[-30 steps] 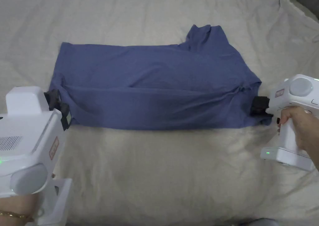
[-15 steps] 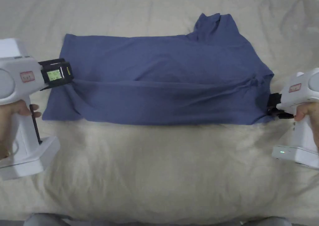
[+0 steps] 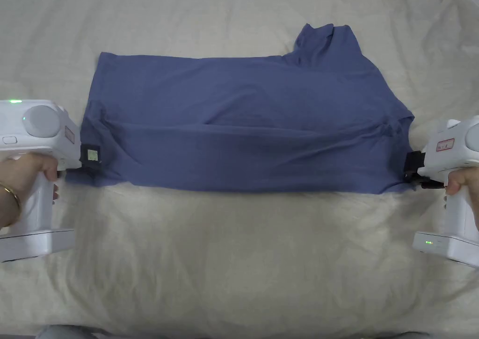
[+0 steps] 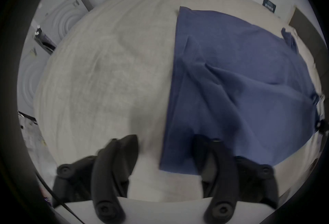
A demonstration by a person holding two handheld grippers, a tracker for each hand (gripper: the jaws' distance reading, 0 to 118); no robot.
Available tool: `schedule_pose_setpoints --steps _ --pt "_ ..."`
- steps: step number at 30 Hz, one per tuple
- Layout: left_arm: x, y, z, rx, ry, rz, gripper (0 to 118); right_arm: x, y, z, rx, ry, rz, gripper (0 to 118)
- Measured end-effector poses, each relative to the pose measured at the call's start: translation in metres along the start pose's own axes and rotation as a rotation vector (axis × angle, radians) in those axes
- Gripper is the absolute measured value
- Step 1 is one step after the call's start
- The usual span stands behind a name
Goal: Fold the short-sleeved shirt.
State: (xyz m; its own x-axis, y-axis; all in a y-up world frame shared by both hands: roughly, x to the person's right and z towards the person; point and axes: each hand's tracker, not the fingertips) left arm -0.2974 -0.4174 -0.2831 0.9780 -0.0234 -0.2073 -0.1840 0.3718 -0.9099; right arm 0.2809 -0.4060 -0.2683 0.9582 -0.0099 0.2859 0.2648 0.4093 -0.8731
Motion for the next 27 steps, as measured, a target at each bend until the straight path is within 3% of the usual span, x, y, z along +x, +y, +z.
schedule_pose_setpoints --steps 1,2,3,8,16,27 --pt "0.003 -0.001 0.004 -0.002 -0.043 0.009 9 0.0 0.0 -0.001 0.0 -0.002 0.007 6" --pt "0.007 -0.003 0.005 0.01 -0.016 -0.028 1 -0.001 0.0 -0.001 -0.002 -0.004 0.013 6" --pt "0.011 -0.004 0.005 0.015 0.024 -0.093 0 -0.001 0.0 -0.002 -0.005 -0.005 0.015 6" --pt "-0.001 0.007 0.02 0.003 -0.023 -0.019 0 0.006 0.004 0.005 -0.011 0.011 0.01 6" --pt "-0.033 0.004 0.085 0.093 -0.054 -0.032 0 0.035 -0.001 0.06 0.006 0.114 -0.02 6" --pt "-0.083 -0.112 0.096 0.054 -0.051 -0.063 0 0.064 -0.124 0.109 -0.009 0.2 -0.028 6"
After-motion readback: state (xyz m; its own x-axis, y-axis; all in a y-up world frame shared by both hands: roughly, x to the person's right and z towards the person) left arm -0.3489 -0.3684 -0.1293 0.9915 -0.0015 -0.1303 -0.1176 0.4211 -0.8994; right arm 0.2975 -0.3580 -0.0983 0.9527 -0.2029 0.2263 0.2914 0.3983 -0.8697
